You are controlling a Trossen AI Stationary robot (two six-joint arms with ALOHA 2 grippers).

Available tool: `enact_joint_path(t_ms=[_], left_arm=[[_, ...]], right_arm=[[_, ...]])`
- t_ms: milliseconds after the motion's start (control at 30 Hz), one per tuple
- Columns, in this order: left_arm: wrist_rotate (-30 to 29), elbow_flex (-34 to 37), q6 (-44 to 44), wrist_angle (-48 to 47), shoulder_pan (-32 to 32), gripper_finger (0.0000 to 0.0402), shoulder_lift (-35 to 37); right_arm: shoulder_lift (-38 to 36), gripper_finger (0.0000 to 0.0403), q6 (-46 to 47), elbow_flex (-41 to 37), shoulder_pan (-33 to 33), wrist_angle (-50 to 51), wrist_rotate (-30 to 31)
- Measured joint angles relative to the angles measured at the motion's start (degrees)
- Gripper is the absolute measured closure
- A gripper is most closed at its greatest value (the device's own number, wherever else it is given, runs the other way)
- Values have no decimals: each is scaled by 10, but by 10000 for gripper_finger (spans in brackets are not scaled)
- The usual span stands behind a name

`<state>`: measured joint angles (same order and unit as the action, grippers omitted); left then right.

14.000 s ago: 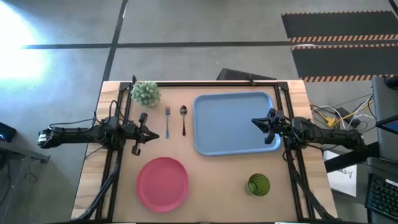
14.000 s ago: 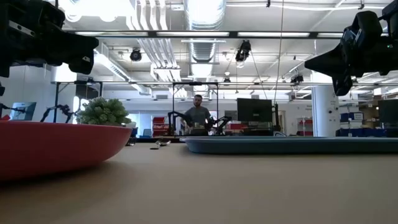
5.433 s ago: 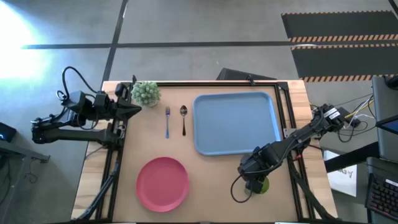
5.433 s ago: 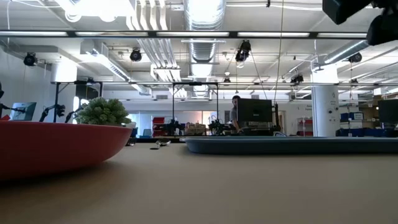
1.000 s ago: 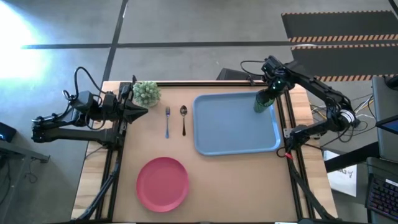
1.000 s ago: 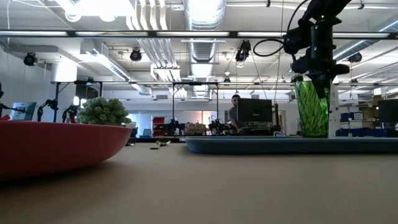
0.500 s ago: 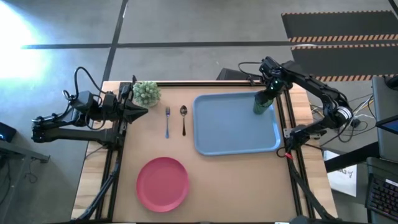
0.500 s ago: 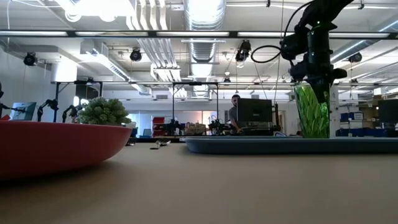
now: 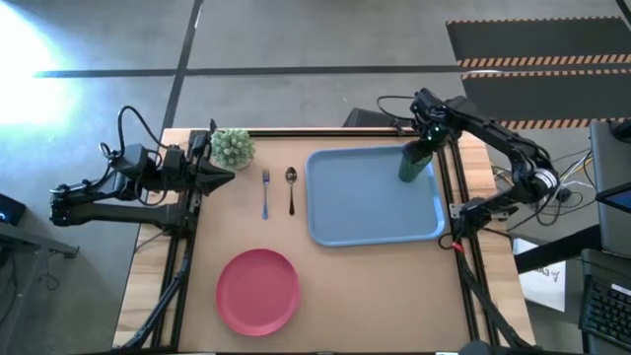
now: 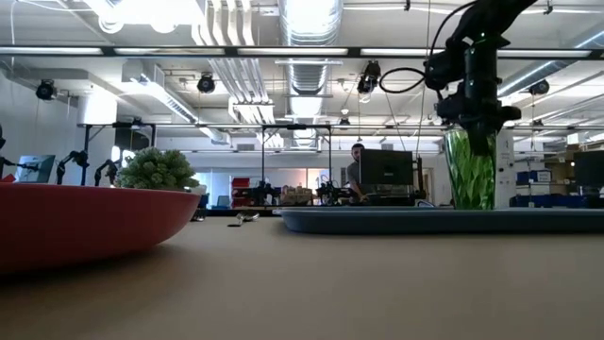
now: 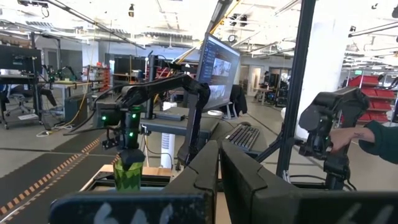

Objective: Pick and place plate/cup/fork/spoon on tray
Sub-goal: Put the green cup on the blue tray, then put the pink plate on the blue tray

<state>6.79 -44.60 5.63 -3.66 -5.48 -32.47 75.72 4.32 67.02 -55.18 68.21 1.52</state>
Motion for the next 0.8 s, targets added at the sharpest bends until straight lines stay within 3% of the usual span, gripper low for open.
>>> enact_joint_path(t_ms=[533, 800], left_arm=[[0, 0, 0, 0, 0, 402, 0], [0, 0, 0, 0, 0, 402, -1]], right_arm=[[-58, 276, -10, 2, 0, -30, 2], [-86, 269, -8, 70, 0, -30, -1]])
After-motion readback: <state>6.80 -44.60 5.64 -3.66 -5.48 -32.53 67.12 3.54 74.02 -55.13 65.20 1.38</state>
